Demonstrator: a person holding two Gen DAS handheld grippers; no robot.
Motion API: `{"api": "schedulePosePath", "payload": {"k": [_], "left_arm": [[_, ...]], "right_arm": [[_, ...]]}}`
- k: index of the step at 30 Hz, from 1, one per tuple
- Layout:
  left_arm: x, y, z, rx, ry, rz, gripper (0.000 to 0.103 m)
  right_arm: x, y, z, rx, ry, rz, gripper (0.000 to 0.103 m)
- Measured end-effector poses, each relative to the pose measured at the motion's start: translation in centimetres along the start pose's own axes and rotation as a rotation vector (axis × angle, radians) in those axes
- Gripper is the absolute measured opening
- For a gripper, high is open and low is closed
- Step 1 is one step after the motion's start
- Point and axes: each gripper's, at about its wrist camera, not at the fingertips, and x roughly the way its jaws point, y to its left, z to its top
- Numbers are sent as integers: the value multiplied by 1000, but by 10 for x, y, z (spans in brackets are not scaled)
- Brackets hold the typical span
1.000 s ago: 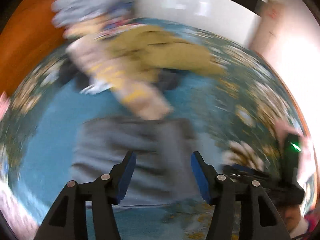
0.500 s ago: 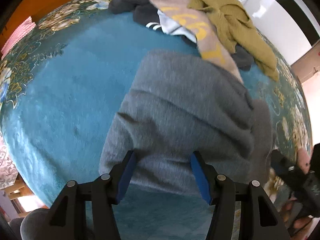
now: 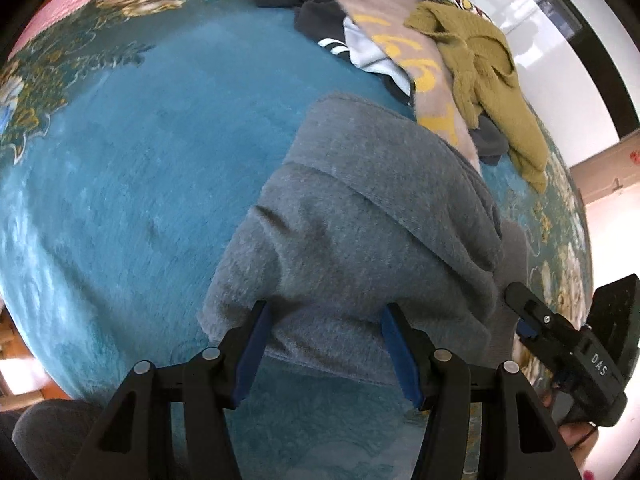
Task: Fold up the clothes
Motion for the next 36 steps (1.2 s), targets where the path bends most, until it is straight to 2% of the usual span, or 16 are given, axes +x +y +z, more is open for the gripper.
{"api": "schedulePosePath", "payload": {"k": [1,3,6,8,10,11,12,15,18,21,25,28,29,31,33,36], "left_arm": [[-1,1,0,-8,-1,-6,61],[-1,2,0,-13,-1,-8,61],[-6,-1,-2,-1,-4,-21,61],[-12,-3,-4,7,-8,-50,61],[-19,-10,-5,26,-11,-131,61],[-21,-15,-6,41,-12,-160,61],[-19,-18,-6,56,-4,-152,61],[-10,-27,-7,97,22,-128,61],[1,-21,-9,81,71,-112,61],[-9,-12,-5,35,59,-164,61],[-43,-15,11,70,-23,-201,61],[-51,-21,20,112,-62,-192,61],[-50,-24,22,128,-67,-187,61],[-34,-29,28,140,-38,-174,61],[-12,-29,28,121,8,-158,61],[10,-10,19,53,65,-120,61]], "right_arm": [[-2,6,0,-6,-8,27,48],[-3,18,1,-32,-6,33,17],[-6,32,8,-57,3,30,12],[-28,32,16,-47,-48,94,11],[-52,31,24,-37,-108,153,11],[-61,27,27,-34,-128,146,11],[-67,22,29,-28,-142,134,11],[-52,-15,29,63,-88,63,11],[-21,-47,17,153,-10,17,12],[-18,-55,13,202,-27,50,14],[-37,-41,20,128,-30,1,17],[-66,-30,24,70,-73,-155,22],[-75,-28,25,63,-97,-172,24],[-80,-21,24,54,-112,-109,24],[-69,-10,24,25,-90,-38,24],[-32,-2,19,-3,-5,-55,25]]}}
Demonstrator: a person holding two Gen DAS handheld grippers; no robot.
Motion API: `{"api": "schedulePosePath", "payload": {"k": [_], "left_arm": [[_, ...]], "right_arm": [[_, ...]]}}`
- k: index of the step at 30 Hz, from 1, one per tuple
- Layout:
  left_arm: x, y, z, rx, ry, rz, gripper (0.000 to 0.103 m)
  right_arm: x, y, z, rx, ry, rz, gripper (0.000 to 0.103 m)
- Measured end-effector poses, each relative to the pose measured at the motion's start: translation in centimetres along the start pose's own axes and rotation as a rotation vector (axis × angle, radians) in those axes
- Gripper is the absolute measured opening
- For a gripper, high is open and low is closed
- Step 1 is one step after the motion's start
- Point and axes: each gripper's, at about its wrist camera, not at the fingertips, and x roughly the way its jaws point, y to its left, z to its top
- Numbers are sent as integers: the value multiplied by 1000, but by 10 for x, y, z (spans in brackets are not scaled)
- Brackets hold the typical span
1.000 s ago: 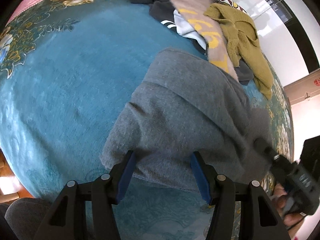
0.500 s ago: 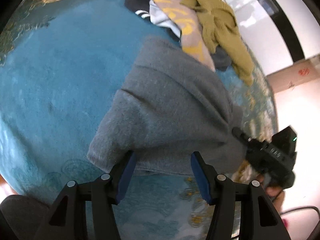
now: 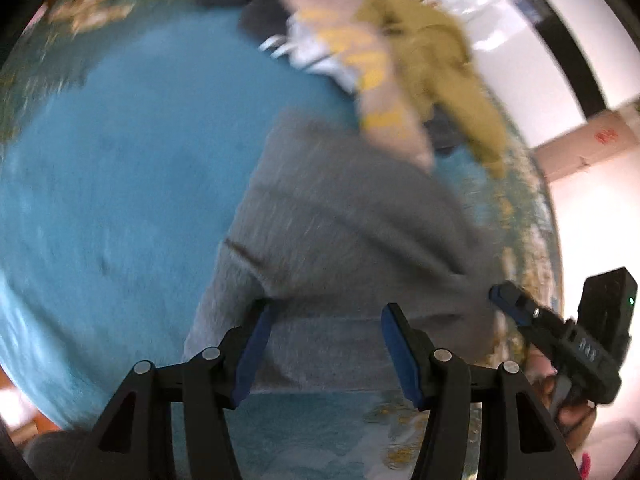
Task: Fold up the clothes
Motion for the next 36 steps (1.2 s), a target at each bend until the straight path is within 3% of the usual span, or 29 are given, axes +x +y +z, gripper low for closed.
{"api": "schedulePosePath", "payload": {"k": [3,7,8,9,11,13,15,17,21,24,26,28,30,31,36], "left_arm": [[-2,11,3,-62,4,-50,61],[-34,12,10,-66,-88,-145,61],[-38,16,14,-71,-107,-134,63],[-40,21,18,-80,-120,-95,70],[-33,32,25,-106,-112,-49,75],[-21,44,29,-137,-78,-29,75],[-4,52,30,-163,-23,-60,75],[7,57,31,-183,1,-95,76],[18,67,36,-236,15,-166,77],[19,66,38,-245,7,-180,77],[17,64,37,-241,-3,-186,65],[13,57,36,-223,-12,-178,48],[4,51,34,-185,-27,-159,35],[-1,46,34,-157,-39,-147,31],[-30,30,25,-116,-83,-140,28]], "right_arm": [[28,-17,-12,84,58,-24,25],[5,-21,-14,92,3,32,30],[-6,-22,-14,70,-23,20,39],[-12,-24,-15,60,-41,6,54],[-17,-38,-18,84,-61,-20,72],[-12,-53,-26,164,-31,9,72],[1,-66,-35,250,6,99,75],[9,-69,-38,273,11,123,80],[15,-70,-37,288,-10,134,80],[19,-73,-31,322,-13,130,80],[22,-73,-28,353,-17,128,78],[25,-73,-27,386,-15,127,50],[27,-72,-27,421,-13,129,38],[25,-69,-27,426,-17,130,36],[4,-45,-19,374,-45,142,30]]}}
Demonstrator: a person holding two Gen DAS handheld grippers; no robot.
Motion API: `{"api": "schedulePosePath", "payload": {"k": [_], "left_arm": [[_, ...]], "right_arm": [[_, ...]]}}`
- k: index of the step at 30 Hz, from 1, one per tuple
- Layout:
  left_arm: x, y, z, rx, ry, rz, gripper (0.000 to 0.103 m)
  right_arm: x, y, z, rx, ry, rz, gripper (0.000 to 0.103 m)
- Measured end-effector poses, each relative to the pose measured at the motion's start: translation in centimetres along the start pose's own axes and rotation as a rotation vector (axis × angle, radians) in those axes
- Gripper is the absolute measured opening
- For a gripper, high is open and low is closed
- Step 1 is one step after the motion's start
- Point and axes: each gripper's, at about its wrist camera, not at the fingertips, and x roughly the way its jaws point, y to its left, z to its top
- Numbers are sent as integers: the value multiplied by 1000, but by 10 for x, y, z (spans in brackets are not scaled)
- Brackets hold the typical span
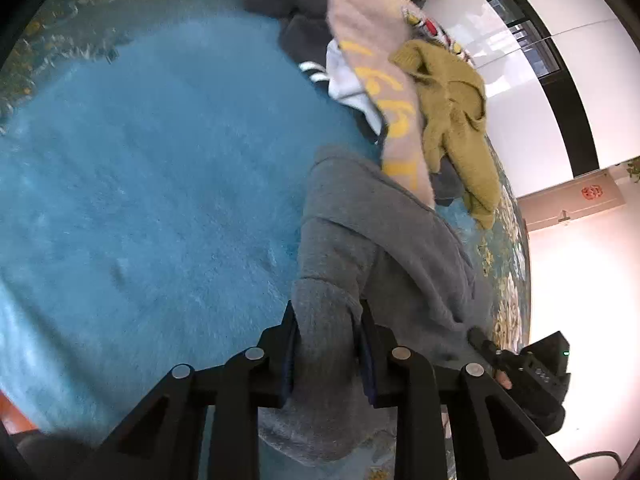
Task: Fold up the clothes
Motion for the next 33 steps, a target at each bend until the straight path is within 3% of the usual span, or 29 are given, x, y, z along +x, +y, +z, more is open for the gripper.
{"api": "schedulePosePath", "payload": {"k": [12,17,24,28,33], "left_arm": [[-87,-54,-37,142,-133,-50,27],[-98,-99,-57,271,-129,-89,27],[-60,-195,-98,464,15,-206,27],[-23,-269,-146,631,151,-258,27],[21,-343,-209,765,305,-287,27]], "right_arm": [[-69,54,-27,-122,-63,116,29],[-125,58,-40,-157,-159,147,29],[-242,8,-77,-96,-379,126,29],[-323,-42,-108,-9,-527,67,29],[-406,-90,-130,56,-633,-23,29]]}}
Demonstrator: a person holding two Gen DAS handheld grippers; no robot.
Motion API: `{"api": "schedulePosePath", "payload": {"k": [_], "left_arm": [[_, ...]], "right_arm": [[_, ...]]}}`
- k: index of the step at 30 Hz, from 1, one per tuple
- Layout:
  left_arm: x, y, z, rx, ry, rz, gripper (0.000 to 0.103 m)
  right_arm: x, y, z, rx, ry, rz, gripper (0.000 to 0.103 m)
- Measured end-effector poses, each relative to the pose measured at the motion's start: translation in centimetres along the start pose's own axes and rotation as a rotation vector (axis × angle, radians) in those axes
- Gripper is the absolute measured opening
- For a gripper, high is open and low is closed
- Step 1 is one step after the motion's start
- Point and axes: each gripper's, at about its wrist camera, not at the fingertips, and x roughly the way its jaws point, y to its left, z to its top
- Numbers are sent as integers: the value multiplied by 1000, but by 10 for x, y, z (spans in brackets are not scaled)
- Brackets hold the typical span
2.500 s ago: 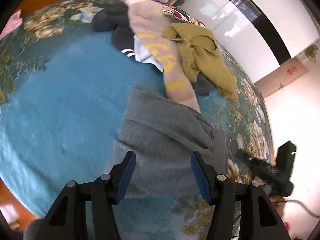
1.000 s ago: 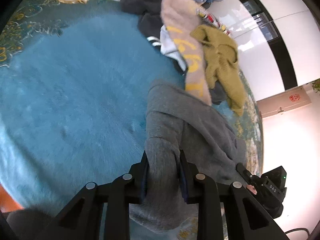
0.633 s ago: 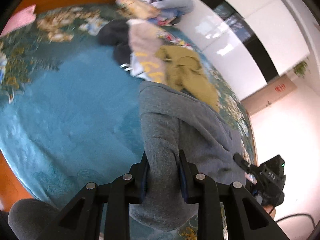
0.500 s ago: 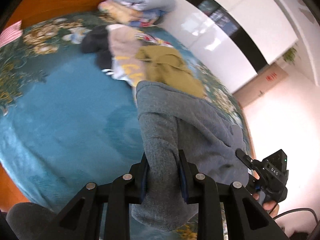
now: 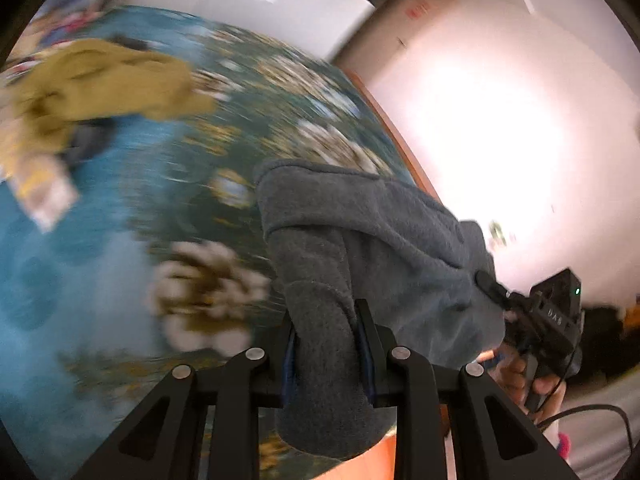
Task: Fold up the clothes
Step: 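Lift the folded sweatshirt with both grippers onto the folded pink clothes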
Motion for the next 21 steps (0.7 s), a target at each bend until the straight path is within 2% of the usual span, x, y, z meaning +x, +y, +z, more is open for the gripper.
{"api": "schedulePosePath", "payload": {"k": [5,10,14,17,19,21], "left_arm": [[72,-55,12,43,112,-21,27],[115,-77,28,55,158,-31,28],[135,-85,45,80,130,-23,28],[153,-82,53,89,129,11,28],[169,-74,48,85,167,37,29],[184,-61,39,59,222,40,30]], "right_arm": [[-47,-40,41,17,-56,-109,29],[-55,-64,87,12,-71,-157,29],[-44,-73,124,-33,-71,-153,29],[-30,-82,138,-70,-63,-170,29],[-17,-94,144,-87,-51,-195,29],[-3,-117,138,-47,-22,-234,29]]}}
